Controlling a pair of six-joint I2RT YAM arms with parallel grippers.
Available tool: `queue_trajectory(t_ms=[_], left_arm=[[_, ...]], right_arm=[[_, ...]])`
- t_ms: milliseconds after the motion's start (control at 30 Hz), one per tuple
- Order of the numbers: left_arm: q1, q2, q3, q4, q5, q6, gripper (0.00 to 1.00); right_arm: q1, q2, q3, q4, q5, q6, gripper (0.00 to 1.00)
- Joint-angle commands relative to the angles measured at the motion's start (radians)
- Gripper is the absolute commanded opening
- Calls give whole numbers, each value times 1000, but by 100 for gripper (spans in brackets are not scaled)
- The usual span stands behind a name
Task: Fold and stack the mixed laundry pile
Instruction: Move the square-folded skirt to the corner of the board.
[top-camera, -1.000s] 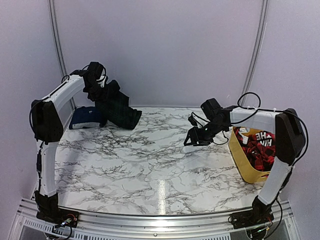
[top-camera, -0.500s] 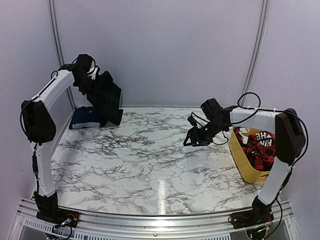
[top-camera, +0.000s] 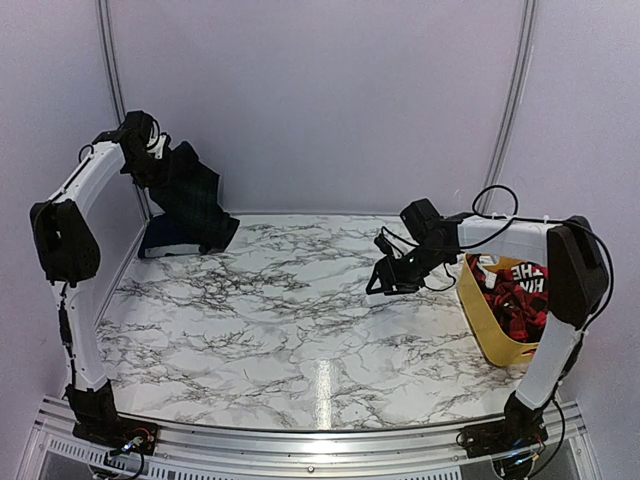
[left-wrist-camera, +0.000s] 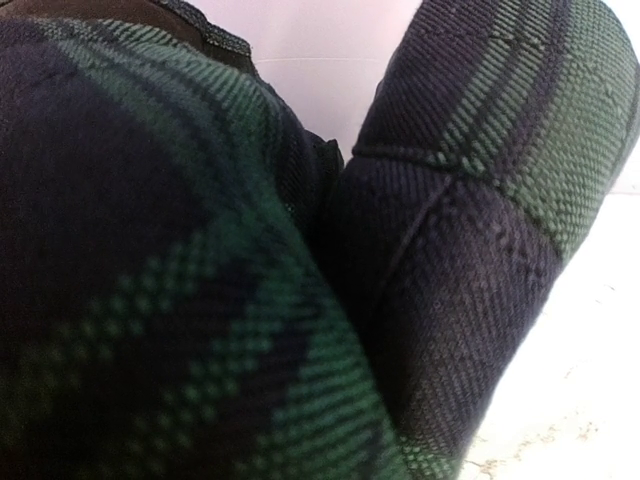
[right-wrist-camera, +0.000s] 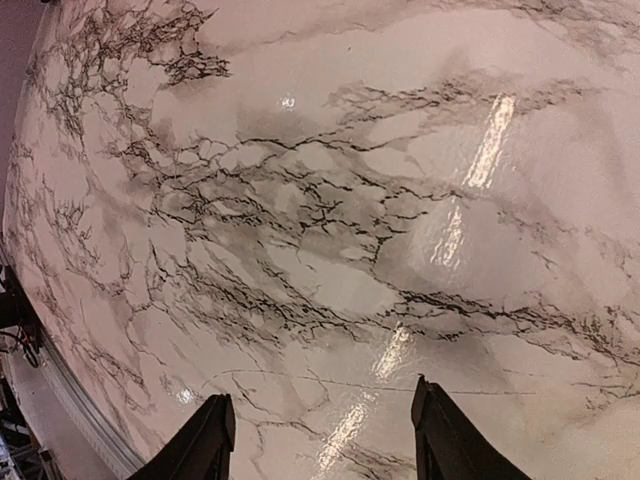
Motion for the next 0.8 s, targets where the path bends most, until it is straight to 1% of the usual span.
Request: queue_trajectory(t_ms=[0, 167, 233, 267, 333, 367, 400, 433, 567, 667, 767], left_arm=[[67, 47, 12, 86, 44, 2, 0], [121, 133, 16, 107, 50, -22, 0], [133, 163, 16, 115, 51, -24, 6], [138, 178, 16, 120, 41, -24, 13], [144, 203, 16, 124, -20, -67, 43], [144, 210, 16, 125, -63, -77, 63], [143, 214, 16, 124, -101, -89, 90], [144, 212, 13, 125, -129, -99, 98], [144, 171, -8, 129, -203, -113, 99], [144, 124, -9, 137, -288, -130, 99], [150, 67, -14, 154, -305, -174, 99]], right_arm=[[1, 27, 30, -20, -7, -13, 56], [1, 35, 36, -27, -4, -9, 56], [0, 39, 38, -29, -2, -6, 56], [1, 40, 38, -31, -2, -6, 57], [1, 41, 43, -34, -1, -4, 56], [1, 42, 44, -34, 0, -3, 56], [1, 43, 48, -35, 2, -2, 57], [0, 45, 52, -37, 5, -2, 57], [0, 53, 84, -43, 15, -2, 59], [-4, 59, 109, -50, 20, -1, 59], [-8, 60, 128, -58, 21, -2, 60]])
